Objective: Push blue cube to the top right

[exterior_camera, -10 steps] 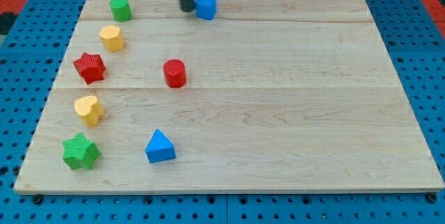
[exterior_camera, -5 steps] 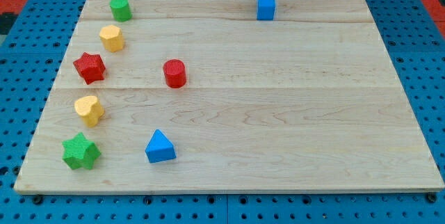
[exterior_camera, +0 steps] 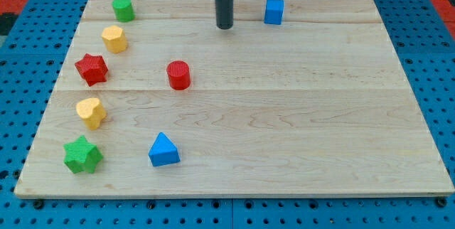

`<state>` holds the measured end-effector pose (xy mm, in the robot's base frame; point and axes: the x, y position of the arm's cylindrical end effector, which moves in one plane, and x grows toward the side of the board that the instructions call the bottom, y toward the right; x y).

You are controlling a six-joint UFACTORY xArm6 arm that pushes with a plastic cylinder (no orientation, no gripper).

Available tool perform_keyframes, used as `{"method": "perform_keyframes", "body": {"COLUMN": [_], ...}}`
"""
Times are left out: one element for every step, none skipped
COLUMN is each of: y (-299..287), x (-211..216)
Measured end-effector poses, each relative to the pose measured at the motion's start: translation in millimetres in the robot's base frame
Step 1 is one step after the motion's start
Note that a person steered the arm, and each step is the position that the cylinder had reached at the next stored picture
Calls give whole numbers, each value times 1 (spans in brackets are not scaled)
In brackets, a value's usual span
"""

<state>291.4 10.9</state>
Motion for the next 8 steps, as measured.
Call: {"method": "perform_keyframes", "body": {"y": [70,56,-17,-22,40,74,75,116], "x": [-11,-10,-27,-58,-43,-38,-23,-23]}}
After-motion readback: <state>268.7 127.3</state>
